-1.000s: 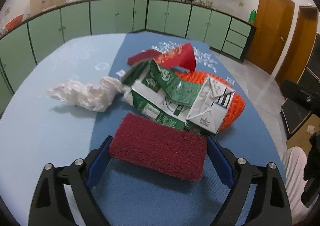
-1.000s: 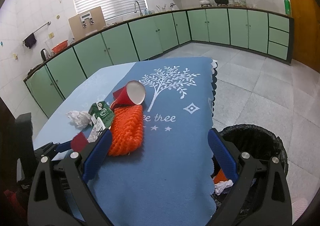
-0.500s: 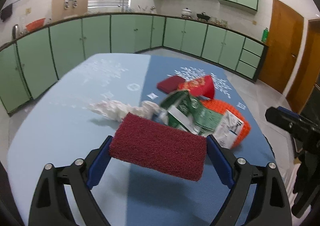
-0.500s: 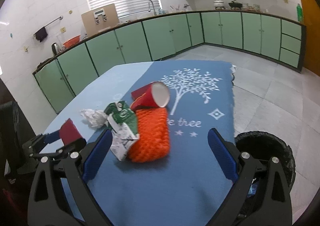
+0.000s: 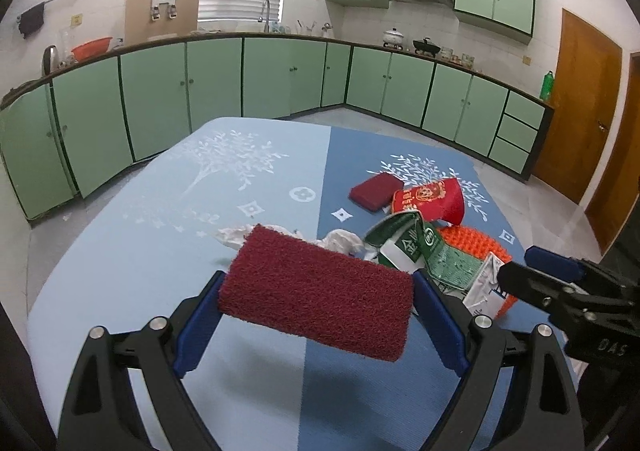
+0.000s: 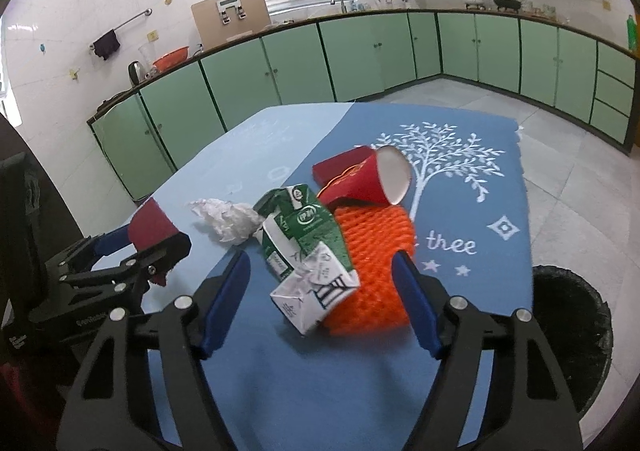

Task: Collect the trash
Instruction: 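Grasp the green-and-white carton with the right gripper while the left holds the pad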

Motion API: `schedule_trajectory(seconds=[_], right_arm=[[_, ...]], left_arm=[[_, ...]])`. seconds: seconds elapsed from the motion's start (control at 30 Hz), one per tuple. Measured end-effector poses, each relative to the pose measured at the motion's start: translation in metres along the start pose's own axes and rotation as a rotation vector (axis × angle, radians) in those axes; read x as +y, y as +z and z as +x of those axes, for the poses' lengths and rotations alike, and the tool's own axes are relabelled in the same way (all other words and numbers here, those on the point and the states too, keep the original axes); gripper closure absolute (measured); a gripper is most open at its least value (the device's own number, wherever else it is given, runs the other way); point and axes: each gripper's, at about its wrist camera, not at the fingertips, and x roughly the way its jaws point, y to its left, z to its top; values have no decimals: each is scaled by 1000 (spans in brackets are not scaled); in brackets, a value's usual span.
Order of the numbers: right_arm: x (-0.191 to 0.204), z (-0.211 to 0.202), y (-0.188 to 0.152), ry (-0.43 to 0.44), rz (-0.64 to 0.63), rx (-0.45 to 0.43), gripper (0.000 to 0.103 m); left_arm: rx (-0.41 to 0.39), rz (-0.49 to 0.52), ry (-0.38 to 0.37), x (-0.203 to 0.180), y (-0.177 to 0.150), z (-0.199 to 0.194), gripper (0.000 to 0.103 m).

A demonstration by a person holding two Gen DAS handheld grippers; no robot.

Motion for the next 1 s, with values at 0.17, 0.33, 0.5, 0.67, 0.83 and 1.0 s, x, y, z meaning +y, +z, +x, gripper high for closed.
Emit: schedule_trajectory(seconds=[0.17,0.33,0.5,0.67,0.83,1.0], right_arm=[[3,17,-2,32,9,63,47],[18,17,-9,69,-51,83,54],[19,18,-13,101,-37,111,51],[23,24,-13,96,-57,133,33],[31,30,-16,75,-89,140,26],[38,33,-21,32,-155,131,26]], left_arm=[[-3,-14,10,9,0,1,14],[3,-31,21,19,-2,3,14],[8,-38,24,24,-3,5,14],[12,-34,23,25,-6,6,14],[13,-33,24,26,-6,6,14],[11,-35,34,30,-6,6,14]])
